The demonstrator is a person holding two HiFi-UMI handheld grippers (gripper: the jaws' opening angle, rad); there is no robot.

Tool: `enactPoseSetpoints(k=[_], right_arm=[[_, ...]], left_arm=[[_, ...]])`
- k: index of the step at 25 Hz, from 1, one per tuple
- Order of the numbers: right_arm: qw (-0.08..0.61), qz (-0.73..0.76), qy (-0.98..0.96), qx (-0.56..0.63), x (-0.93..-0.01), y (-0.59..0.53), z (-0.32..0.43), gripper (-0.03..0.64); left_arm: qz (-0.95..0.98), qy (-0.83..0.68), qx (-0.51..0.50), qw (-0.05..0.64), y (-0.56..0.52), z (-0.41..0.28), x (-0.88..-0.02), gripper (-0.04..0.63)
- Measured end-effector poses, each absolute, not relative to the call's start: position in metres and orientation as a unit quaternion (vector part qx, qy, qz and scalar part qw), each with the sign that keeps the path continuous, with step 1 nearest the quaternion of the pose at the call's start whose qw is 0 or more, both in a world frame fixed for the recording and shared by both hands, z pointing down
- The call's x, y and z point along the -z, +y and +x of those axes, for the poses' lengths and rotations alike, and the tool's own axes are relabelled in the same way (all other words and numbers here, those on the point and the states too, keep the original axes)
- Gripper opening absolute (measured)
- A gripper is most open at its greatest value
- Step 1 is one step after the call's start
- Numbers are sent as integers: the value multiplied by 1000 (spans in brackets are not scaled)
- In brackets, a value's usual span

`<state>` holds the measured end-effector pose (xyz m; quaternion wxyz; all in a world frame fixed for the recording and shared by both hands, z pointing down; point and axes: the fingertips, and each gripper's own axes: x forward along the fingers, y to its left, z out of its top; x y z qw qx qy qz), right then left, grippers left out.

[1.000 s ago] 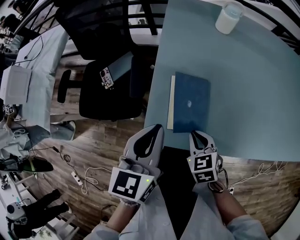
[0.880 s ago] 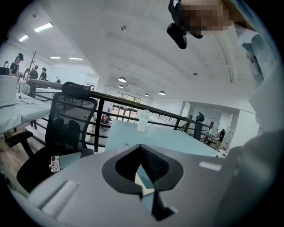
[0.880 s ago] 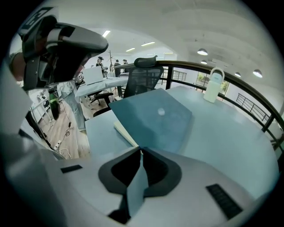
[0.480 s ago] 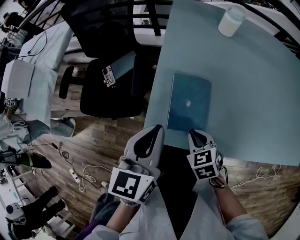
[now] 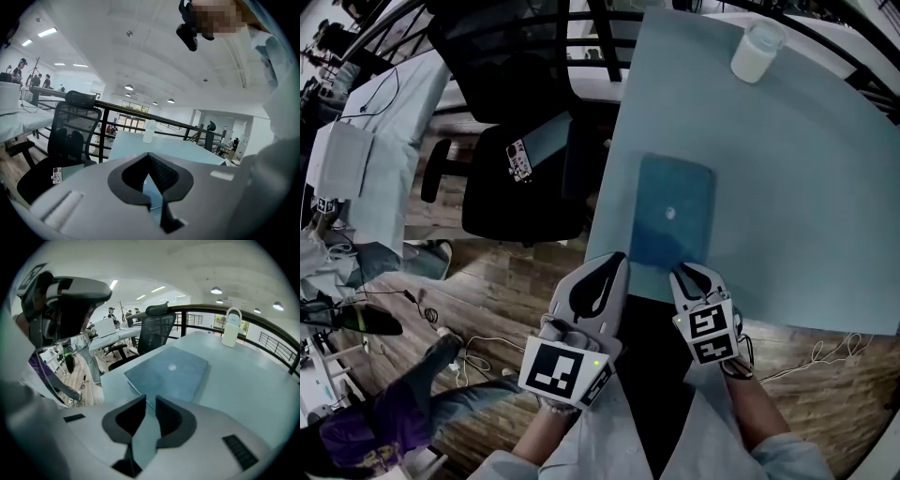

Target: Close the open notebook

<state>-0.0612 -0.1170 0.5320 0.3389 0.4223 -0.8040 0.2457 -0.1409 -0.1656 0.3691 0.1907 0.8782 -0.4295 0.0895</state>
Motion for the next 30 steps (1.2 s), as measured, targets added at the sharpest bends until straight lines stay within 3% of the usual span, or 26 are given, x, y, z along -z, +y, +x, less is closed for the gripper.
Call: enactPoseSetpoints(k=[30], right_arm=[[46, 588, -795, -144, -312, -165, 38, 2]], left_arm=[[914, -384, -75, 109, -187, -75, -293, 3]])
